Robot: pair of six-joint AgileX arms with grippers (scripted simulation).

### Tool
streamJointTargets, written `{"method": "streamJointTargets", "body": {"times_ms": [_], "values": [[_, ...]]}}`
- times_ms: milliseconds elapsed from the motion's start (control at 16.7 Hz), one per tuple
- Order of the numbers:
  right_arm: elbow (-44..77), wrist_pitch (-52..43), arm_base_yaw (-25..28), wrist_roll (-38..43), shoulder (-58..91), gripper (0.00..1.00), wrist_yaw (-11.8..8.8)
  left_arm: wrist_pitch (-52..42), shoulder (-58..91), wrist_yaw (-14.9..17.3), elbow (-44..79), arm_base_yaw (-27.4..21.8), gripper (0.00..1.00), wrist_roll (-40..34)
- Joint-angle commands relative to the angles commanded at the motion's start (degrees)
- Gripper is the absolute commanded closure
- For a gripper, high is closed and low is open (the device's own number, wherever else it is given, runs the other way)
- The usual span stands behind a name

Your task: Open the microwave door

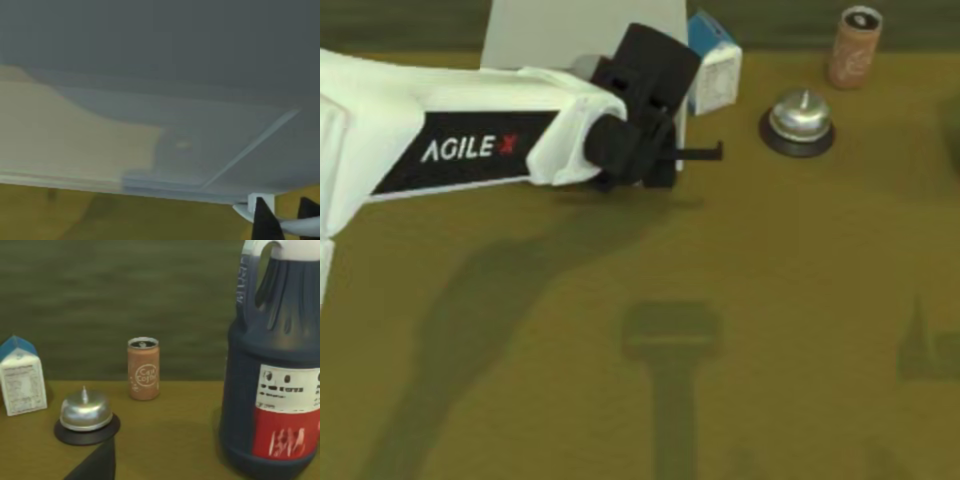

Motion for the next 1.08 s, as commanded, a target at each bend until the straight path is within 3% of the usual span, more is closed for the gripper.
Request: {"method": "streamJointTargets", "body": {"times_ms": [1080], "values": [[0.00, 0.00, 0.00, 0.00, 0.00, 0.00, 0.00, 0.31, -0.29, 0.26, -0.70, 0.16, 1.00, 0.53]]}}
